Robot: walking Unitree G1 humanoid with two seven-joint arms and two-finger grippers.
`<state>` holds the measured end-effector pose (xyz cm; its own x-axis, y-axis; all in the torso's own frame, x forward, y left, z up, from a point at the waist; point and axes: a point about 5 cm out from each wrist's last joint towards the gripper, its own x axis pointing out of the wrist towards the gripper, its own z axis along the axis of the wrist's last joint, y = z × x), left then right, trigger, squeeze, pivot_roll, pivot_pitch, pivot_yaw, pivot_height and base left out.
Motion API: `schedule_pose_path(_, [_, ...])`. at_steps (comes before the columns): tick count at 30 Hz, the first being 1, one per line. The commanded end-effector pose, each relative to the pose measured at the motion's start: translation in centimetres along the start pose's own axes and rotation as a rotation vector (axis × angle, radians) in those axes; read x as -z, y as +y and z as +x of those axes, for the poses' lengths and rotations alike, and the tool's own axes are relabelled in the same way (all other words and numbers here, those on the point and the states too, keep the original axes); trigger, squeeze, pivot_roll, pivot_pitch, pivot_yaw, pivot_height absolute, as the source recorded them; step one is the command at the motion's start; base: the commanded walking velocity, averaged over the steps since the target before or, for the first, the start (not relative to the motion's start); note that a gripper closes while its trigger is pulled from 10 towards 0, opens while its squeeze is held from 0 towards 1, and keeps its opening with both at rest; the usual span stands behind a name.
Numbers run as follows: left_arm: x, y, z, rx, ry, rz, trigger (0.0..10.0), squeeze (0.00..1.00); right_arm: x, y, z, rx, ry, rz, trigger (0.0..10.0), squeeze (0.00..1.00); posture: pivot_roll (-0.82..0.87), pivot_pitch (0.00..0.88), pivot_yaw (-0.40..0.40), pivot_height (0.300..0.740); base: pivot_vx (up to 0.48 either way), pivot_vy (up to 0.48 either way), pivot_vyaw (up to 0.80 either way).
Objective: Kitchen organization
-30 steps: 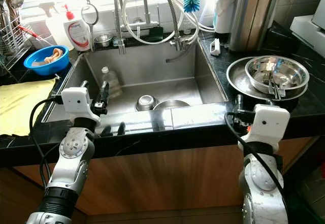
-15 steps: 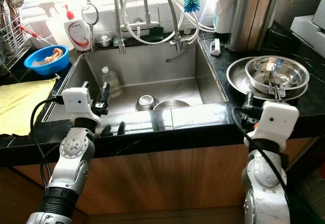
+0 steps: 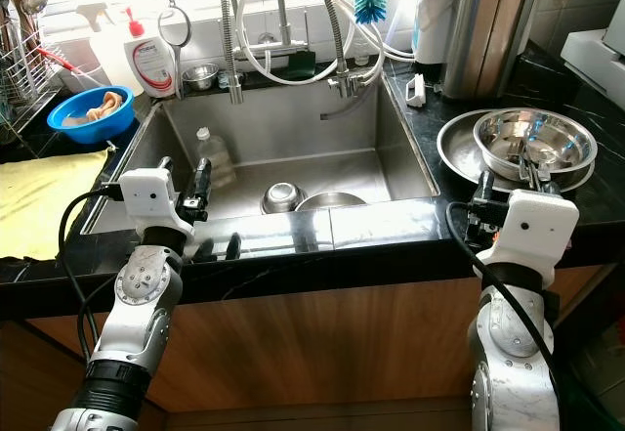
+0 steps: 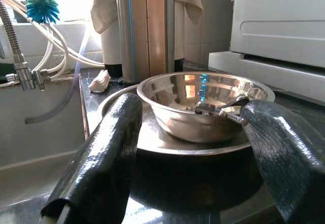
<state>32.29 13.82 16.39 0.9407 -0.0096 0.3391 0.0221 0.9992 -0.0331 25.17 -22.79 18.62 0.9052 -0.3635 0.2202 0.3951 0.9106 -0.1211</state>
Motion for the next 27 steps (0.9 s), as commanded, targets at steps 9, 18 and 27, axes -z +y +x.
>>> schedule_pose_path(9, [0.0, 0.3, -0.1, -0.004, 0.005, -0.007, 10.0, 0.0, -0.9, 0.3, 0.6, -0.001, -0.034, 0.007, 1.1, 0.0, -0.28, 0.0, 0.115, 0.74, 0.0, 0.0, 0.0])
schedule_pose_path(18, [0.0, 0.2, -0.1, 0.01, 0.007, -0.001, 10.0, 0.0, -1.2, 0.6, 1.1, 0.005, -0.038, 0.017, 10.0, 0.0, -0.27, 0.0, 0.113, 0.74, 0.0, 0.0, 0.0])
schedule_pose_path(27, [0.0, -0.1, -0.2, 0.025, 0.006, 0.001, 10.0, 0.0, -2.2, -0.4, 1.4, 0.08, -0.096, 0.014, 10.0, 0.0, -0.27, 0.0, 0.113, 0.74, 0.0, 0.0, 0.0])
